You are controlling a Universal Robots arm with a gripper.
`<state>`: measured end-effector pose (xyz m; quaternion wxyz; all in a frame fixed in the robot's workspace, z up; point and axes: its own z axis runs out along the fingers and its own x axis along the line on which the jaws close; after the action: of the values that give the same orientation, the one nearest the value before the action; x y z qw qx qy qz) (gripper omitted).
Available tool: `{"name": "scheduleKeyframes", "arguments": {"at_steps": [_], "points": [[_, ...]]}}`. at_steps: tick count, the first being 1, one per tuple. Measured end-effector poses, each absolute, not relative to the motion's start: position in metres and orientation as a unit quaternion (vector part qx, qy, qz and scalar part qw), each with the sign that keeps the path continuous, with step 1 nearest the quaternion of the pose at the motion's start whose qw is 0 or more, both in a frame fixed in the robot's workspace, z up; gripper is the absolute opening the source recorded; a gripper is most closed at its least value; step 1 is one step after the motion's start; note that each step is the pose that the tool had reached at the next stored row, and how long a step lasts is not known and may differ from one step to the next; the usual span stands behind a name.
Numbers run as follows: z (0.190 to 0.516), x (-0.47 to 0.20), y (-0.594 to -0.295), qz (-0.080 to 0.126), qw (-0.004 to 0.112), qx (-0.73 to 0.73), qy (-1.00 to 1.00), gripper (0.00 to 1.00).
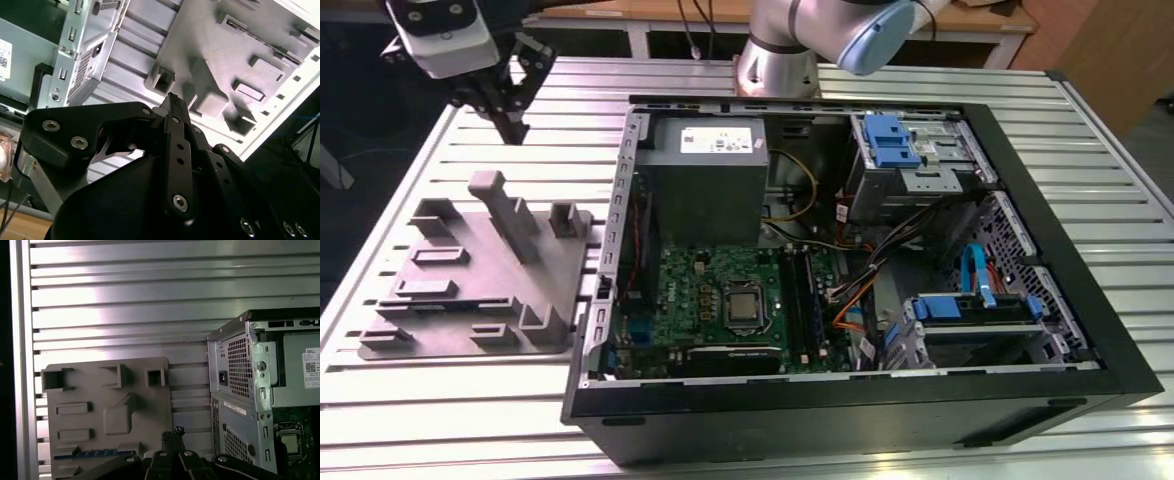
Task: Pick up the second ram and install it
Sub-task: 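Reach for the second ram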
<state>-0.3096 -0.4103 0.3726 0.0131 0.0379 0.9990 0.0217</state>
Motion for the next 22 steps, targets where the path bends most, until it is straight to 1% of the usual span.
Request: {"name": "scheduleKeyframes", "arguments": {"at_steps": [22], "points": [[0.356, -0.351, -0.428, 0.022, 0.013, 0.038, 0.999, 0.1]]}}
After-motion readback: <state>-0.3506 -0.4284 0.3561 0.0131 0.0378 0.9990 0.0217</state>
